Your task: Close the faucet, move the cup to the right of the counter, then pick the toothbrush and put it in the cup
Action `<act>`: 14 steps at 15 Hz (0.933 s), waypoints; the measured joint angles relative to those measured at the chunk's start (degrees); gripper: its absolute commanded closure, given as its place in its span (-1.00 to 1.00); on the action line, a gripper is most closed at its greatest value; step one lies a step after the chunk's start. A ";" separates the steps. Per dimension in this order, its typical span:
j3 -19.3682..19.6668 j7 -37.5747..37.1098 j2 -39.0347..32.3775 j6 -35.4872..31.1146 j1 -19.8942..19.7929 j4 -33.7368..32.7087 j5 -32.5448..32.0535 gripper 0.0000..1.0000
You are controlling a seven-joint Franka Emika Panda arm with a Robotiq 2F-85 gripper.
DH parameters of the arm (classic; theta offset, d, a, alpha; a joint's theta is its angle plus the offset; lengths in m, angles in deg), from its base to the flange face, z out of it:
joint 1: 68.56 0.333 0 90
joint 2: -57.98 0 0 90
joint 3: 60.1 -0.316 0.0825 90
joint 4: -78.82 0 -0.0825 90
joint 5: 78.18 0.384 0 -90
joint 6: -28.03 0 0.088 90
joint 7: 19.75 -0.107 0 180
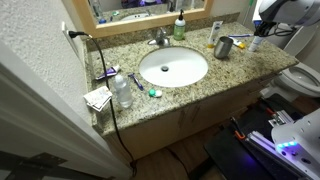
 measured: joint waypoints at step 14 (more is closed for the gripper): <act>16.10 10.06 -26.84 27.30 16.41 3.65 18.07 0.97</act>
